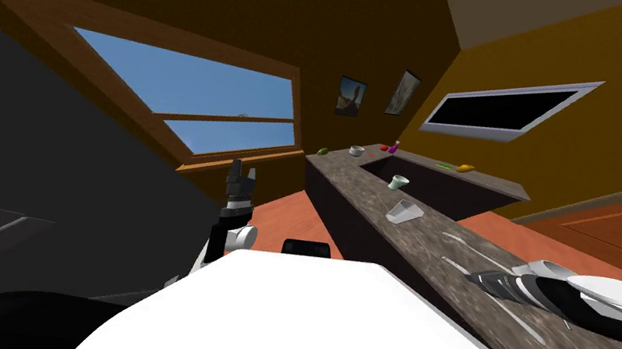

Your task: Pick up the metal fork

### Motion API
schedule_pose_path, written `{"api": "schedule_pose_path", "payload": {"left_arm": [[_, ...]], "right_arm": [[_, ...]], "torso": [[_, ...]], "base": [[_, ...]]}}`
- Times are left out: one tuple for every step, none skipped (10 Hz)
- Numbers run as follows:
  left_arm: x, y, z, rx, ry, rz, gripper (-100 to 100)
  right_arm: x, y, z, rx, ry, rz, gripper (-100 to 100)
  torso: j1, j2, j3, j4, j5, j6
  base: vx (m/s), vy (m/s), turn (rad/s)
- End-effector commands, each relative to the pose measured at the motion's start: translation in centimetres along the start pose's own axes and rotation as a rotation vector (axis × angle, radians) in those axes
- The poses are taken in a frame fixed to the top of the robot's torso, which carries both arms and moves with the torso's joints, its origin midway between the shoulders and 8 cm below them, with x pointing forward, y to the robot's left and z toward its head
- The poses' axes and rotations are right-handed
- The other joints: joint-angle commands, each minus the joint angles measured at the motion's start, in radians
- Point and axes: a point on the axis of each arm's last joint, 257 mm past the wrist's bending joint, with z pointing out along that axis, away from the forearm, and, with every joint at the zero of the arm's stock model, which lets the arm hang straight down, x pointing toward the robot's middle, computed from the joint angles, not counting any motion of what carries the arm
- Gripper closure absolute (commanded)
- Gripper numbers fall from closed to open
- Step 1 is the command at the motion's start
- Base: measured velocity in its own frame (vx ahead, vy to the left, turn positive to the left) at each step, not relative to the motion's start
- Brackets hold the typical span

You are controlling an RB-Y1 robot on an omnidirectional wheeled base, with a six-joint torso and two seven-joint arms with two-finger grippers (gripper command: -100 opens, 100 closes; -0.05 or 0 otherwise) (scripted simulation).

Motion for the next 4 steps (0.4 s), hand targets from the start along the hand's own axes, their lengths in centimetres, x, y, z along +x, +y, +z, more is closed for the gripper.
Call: {"api": "schedule_pose_path", "payload": {"left_arm": [[0.0, 0.0, 0.0, 0.0, 0.0, 0.0, 0], [0.0, 0.0, 0.0, 0.0, 0.0, 0.0, 0], [0.01, -0.01, 0.0, 0.0, 0.0, 0.0, 0], [0.01, -0.01, 0.01, 0.0, 0.0, 0.0, 0]], "right_arm": [[-0.94, 0.01, -0.26, -0.009, -0.013, -0.063, 100], [-0.94, 0.01, -0.26, -0.009, -0.013, -0.073, 100], [-0.68, 0.0, -0.33, -0.007, -0.009, -0.06, 100], [-0.65, 0.03, -0.33, -0.009, -0.008, -0.065, 0]], "torso": [[0.0, 0.0, 0.0, 0.0, 0.0, 0.0], [0.0, -0.003, -0.002, -0.001, 0.0, 0.0], [0.0, -0.003, -0.002, -0.001, 0.0, -0.003], [-0.002, 0.001, 0.0, 0.0, -0.001, -0.004]], "base": [[0.224, 0.046, -0.43], [0.176, 0.052, -0.208], [0.059, 0.027, -0.023], [0.012, 0.006, 0.006]]}}
